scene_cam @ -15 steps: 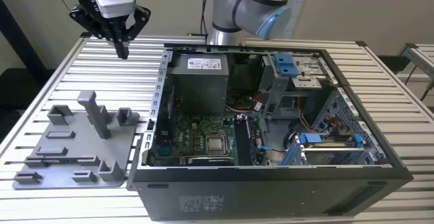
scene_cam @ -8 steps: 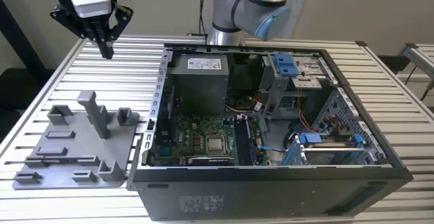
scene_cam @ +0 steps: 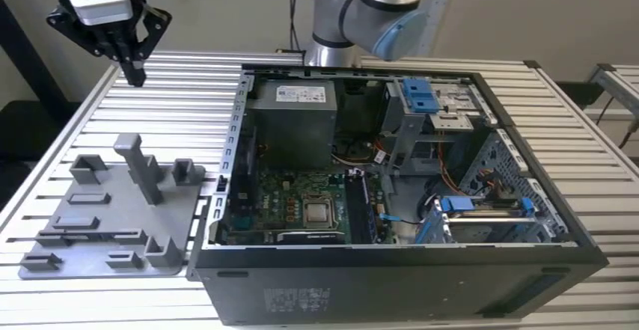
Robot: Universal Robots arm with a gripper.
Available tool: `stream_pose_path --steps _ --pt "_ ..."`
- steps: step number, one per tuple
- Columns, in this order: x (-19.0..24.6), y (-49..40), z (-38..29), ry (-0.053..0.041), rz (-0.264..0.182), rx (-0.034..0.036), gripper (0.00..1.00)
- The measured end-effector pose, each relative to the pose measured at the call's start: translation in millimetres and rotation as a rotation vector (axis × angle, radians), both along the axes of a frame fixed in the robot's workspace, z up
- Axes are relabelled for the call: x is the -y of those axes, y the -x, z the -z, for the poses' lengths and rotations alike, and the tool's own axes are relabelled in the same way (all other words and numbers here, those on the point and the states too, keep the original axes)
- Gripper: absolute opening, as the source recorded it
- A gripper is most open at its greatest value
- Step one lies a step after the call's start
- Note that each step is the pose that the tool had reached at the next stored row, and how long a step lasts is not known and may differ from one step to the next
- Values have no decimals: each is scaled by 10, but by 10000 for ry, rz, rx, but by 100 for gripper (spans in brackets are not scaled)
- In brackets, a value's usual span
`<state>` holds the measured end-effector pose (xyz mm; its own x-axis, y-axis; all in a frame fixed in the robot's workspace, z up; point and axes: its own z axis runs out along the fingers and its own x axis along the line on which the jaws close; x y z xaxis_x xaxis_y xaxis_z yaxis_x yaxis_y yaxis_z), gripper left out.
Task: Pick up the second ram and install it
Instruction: 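Reach for the second ram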
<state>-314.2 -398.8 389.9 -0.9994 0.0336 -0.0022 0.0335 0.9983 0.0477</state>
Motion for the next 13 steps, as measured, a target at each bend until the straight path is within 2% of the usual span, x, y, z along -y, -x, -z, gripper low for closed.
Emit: stream_pose_path --steps 5,13 --pt "0 175 3 0 0 -1 11" --pt "0 526 3 -1 0 -1 11"
